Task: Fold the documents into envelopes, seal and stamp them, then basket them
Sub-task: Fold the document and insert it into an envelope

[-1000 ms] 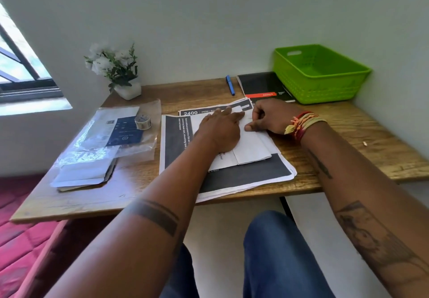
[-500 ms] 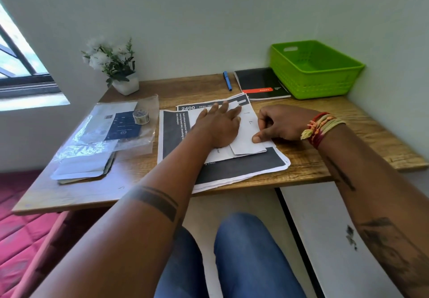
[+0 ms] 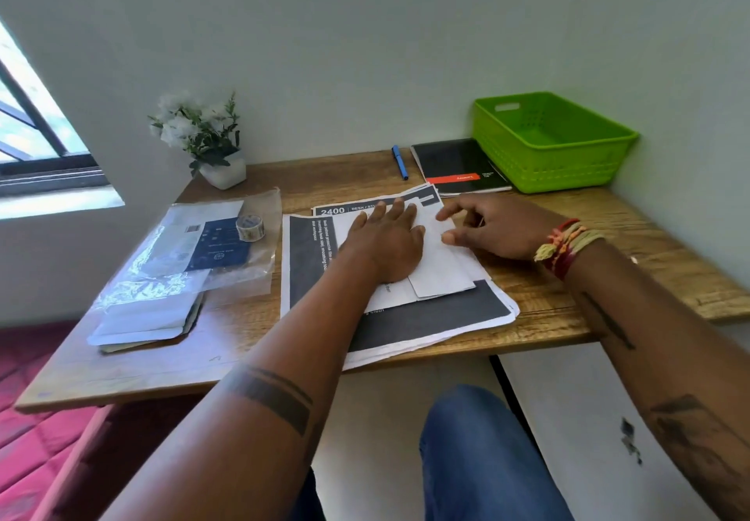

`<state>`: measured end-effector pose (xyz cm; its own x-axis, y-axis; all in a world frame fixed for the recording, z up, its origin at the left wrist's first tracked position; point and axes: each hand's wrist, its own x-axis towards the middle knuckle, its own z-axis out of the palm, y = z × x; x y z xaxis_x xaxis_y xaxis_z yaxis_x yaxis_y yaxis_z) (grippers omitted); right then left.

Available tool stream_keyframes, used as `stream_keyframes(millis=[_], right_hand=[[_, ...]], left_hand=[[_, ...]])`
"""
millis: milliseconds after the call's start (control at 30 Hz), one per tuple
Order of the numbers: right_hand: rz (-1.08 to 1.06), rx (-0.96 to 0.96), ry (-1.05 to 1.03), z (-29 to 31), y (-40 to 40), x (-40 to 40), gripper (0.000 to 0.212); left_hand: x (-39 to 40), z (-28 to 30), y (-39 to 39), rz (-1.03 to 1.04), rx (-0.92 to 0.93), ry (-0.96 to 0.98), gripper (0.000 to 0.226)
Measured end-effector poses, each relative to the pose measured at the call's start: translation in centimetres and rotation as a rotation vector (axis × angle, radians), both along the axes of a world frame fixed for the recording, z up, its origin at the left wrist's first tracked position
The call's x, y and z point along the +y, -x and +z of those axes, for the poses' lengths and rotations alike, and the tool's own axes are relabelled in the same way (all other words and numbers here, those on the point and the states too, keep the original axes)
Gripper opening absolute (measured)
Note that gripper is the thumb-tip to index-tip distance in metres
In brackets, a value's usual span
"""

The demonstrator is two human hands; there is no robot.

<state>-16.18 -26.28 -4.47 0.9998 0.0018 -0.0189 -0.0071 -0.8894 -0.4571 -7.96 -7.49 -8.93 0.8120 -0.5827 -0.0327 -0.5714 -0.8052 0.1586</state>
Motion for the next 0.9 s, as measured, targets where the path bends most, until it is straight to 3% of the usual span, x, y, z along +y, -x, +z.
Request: stream_keyframes(millis=[133,300,567,800,900], right_hand=[[0.075,-0.165,0.103,-1.8,-0.2,0.4,0.038],[0.088,-0.085,0.196,-1.2,-1.6,0.8,0.036],[0.008,-0.007,0.281,-0.6,-5.9,1.9,0.049],[-0.024,-0.058,0.248,-1.1,-7.4,2.2,0.044],[-0.091,-0.200,0.175,-2.1,-7.4,1.7,0.037]], left_hand=[[0.0,-0.1,-0.1,0.007,0.006,0.004,0.062],[0.0,0.0,0.0,0.015,0.006,0.011,0.062],[-0.1,-0.1,0.0,0.024,0.007,0.013,0.062],[-0.1,-0.1,0.0,0.022,0.010,0.013,0.061],[-0.1,-0.2,-0.1,0.016,0.008,0.022,0.061]])
